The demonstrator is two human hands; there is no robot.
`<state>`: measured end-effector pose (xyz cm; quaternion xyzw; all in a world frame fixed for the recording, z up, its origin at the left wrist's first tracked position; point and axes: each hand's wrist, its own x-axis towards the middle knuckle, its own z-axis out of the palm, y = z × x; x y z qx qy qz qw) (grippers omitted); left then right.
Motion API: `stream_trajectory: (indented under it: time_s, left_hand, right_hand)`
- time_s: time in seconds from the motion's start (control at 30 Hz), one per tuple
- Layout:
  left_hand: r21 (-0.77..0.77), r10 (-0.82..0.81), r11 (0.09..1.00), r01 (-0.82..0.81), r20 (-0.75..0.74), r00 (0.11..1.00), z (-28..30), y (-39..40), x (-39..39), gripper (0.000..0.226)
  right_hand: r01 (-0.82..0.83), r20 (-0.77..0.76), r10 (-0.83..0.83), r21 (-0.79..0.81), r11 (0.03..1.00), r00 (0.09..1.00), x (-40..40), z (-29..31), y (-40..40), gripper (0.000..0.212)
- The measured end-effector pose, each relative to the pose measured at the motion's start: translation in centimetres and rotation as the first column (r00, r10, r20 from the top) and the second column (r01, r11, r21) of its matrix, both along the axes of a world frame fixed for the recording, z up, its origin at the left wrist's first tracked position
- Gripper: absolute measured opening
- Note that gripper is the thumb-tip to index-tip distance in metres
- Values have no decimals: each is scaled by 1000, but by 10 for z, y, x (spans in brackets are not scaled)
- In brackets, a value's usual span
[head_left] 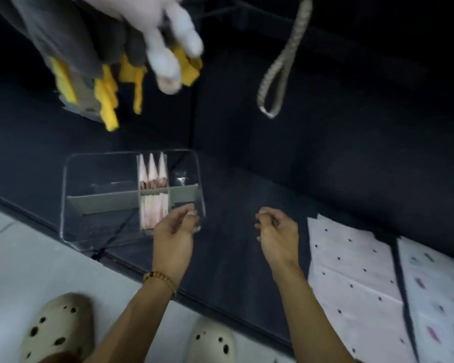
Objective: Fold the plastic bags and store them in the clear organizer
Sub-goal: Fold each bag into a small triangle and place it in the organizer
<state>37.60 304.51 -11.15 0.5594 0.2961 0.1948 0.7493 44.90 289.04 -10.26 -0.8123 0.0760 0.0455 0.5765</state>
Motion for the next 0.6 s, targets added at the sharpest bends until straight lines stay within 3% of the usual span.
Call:
stream_trajectory:
  time_s: [0.2, 0.37, 0.43, 0.5, 0.57, 0.6]
  left_hand:
    - [106, -406, 905, 413, -78, 910, -27, -105, 3, 16]
    - [307, -626, 689, 656, -204, 753, -50, -175, 15, 28]
    - [467, -695, 497, 731, -290, 658, -59, -194, 19, 35]
    - [620, -739, 192, 761, -418, 527, -68, -208, 21, 48]
    - [697, -743, -112, 708, -532, 406, -77, -218, 22, 59]
    - [711, -735, -220, 668, -571, 366, -81, -223, 22, 62]
  right_hand:
    - [257, -47, -283, -294, 921, 958, -47, -26, -155, 20]
    - [209, -105, -335, -600, 773, 936, -90, -50, -257, 43]
    - [72, -135, -215, -666, 743, 967, -104, -60, -276, 43]
    - [-18, -147, -129, -726, 687, 981, -115, -70, -283, 42]
    - [22, -88, -134, -754, 656, 987, -120, -77, -283, 39]
    - [67, -34, -142, -759, 648, 989, -120, -80, -281, 34]
